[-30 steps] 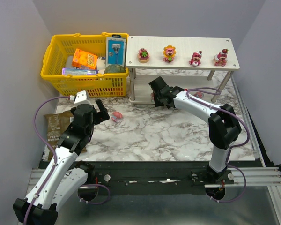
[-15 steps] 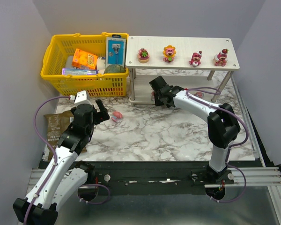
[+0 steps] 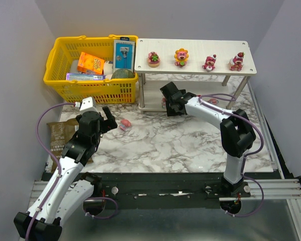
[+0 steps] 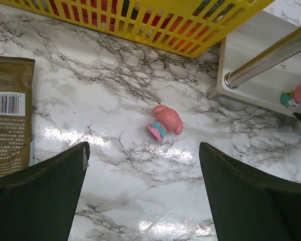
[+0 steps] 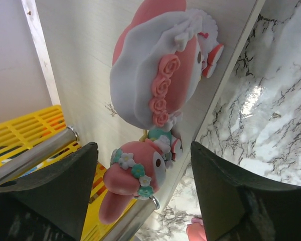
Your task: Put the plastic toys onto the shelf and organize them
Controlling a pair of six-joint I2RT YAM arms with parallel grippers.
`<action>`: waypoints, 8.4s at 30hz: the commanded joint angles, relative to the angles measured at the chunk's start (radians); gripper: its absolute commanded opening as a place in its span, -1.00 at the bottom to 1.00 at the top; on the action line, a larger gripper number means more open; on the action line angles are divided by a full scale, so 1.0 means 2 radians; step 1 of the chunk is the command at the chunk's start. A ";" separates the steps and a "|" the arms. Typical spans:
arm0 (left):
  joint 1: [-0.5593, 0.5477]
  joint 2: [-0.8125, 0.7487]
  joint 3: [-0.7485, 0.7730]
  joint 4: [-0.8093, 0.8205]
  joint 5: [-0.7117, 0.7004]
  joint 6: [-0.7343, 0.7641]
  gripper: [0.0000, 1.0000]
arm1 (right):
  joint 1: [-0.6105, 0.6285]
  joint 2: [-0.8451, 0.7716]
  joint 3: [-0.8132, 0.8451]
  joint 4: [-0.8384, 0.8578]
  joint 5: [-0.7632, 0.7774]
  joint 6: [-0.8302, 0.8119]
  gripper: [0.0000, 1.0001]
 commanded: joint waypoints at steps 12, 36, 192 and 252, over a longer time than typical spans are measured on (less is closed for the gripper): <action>-0.003 -0.005 0.002 0.003 0.012 0.004 0.98 | -0.003 -0.047 -0.032 0.070 0.043 0.011 1.00; -0.003 0.001 0.003 0.001 0.016 -0.006 0.98 | 0.000 -0.141 -0.128 0.151 -0.125 -0.152 1.00; 0.089 0.190 0.053 0.098 0.662 -0.144 -1.00 | 0.047 -0.101 -0.414 0.922 -0.502 -0.345 0.24; 0.090 0.213 0.002 0.017 0.338 -0.034 0.97 | 0.232 -0.092 -0.147 0.007 -0.026 -0.616 0.66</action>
